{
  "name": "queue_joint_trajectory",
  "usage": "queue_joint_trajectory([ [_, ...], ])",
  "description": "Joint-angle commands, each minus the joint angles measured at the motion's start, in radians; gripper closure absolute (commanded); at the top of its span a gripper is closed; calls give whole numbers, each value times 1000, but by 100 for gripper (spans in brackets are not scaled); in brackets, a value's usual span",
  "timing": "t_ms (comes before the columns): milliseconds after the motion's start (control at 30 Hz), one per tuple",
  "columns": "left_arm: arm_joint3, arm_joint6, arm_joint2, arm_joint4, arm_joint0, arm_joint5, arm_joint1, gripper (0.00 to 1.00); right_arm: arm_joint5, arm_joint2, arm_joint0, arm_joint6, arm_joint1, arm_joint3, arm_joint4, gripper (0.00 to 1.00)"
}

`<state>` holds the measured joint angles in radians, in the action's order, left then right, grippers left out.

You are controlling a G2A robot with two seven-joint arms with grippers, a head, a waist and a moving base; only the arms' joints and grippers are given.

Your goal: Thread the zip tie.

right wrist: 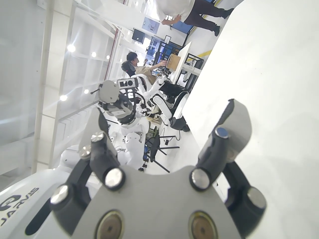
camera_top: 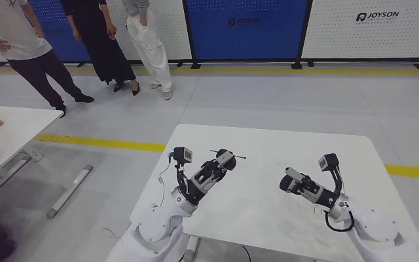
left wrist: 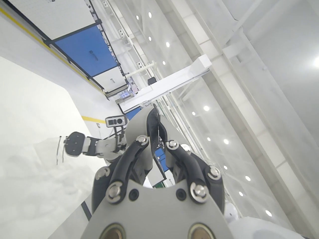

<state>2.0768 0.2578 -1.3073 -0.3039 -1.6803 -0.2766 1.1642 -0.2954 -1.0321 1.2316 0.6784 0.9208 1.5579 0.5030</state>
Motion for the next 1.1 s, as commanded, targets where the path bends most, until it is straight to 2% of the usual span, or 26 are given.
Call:
queue_joint_trajectory([
  [0, 11, 9, -11, 1, -16, 9, -2, 100, 0, 0, 0, 0, 0, 0, 0, 0],
  [67, -10, 17, -12, 2, -15, 42, -3, 100, 0, 0, 0, 0, 0, 0, 0, 0],
  [133, -48, 15, -5, 23, 0, 73, -3, 100, 0, 0, 0, 0, 0, 0, 0, 0],
  [200, -114, 14, 16, 47, 23, 110, -1, 100, 0, 0, 0, 0, 0, 0, 0, 0],
  [233, -143, 9, 27, 57, 35, 116, 0, 100, 0, 0, 0, 0, 0, 0, 0, 0],
  [300, -225, -14, 62, 91, 65, 108, 6, 100, 0, 0, 0, 0, 0, 0, 0, 0],
  [400, -332, -20, 106, 80, 112, 108, 15, 100, 0, 0, 0, 0, 0, 0, 0, 0],
  [500, -405, -20, 131, 71, 140, 91, 21, 100, 0, 0, 0, 0, 0, 0, 0, 0],
  [600, -442, -20, 141, 67, 154, 71, 23, 100, 0, 0, 0, 0, 0, 0, 0, 0],
  [700, -436, -16, 139, 53, 153, 50, 24, 100, 0, 0, 0, 0, 0, 0, 0, 0],
  [800, -387, -13, 123, 38, 136, 8, 22, 100, 0, 0, 0, 0, 0, 0, 0, 0],
  [900, -309, -15, 94, 17, 107, -26, 17, 100, 0, 0, 0, 0, 0, 0, 0, 0],
  [1000, -213, -11, 57, 2, 66, -59, 12, 100, 0, 0, 0, 0, 0, 0, 0, 0],
  [1067, -141, -5, 32, -2, 36, -63, 8, 100, 0, 0, 0, 0, 0, 0, 0, 0],
])
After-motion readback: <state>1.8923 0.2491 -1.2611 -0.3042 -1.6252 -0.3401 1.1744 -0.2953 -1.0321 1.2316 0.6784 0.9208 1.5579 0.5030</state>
